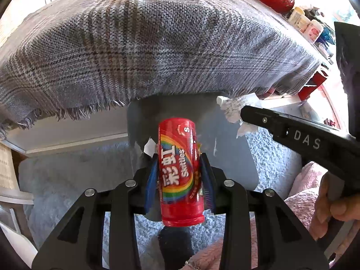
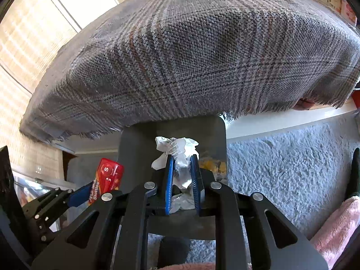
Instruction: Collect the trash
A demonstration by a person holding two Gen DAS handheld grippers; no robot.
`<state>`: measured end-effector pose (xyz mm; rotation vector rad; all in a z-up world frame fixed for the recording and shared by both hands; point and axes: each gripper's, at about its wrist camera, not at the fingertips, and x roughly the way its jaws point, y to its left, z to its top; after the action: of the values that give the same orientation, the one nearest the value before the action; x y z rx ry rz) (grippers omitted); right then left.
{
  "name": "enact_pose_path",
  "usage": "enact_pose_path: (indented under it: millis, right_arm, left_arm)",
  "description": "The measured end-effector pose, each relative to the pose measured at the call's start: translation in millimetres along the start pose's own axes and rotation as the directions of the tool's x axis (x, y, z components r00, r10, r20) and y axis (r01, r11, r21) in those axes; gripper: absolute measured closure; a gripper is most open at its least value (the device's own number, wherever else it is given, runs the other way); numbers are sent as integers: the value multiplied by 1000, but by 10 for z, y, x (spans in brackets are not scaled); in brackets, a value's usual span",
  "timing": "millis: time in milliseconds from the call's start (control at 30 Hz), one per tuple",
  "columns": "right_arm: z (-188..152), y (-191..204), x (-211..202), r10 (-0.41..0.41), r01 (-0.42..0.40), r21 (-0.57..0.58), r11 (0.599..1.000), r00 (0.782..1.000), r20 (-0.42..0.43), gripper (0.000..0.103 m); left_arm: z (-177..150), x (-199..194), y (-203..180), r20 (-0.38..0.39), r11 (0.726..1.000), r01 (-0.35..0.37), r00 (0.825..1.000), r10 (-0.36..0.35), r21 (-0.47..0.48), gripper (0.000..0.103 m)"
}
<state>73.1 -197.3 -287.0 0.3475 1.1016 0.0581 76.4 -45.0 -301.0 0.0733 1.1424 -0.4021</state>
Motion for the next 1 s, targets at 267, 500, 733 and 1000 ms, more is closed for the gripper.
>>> enact_pose_path:
  millis: [267,500,733,1000]
  right_arm:
    - [44,-45,-128,-14,13,36,999,999,37,42]
    - [83,-77,-412,-72,68,39,997,990,119,9]
    - [138,-52,-802,-74,67,36,997,969,234,3]
    - [186,136,-1351,-141,160,-17,987,908,395,3]
  left_arm:
    - [4,-141,53,32,1000,-17,999,17,-9,42]
    - [27,-459,79,115,998,-61,991,62,-12,9]
    - [92,-781,72,184,998,-68,981,67,-4,8]
    - [217,-1281,74,297,992,-122,946,127,-37,8]
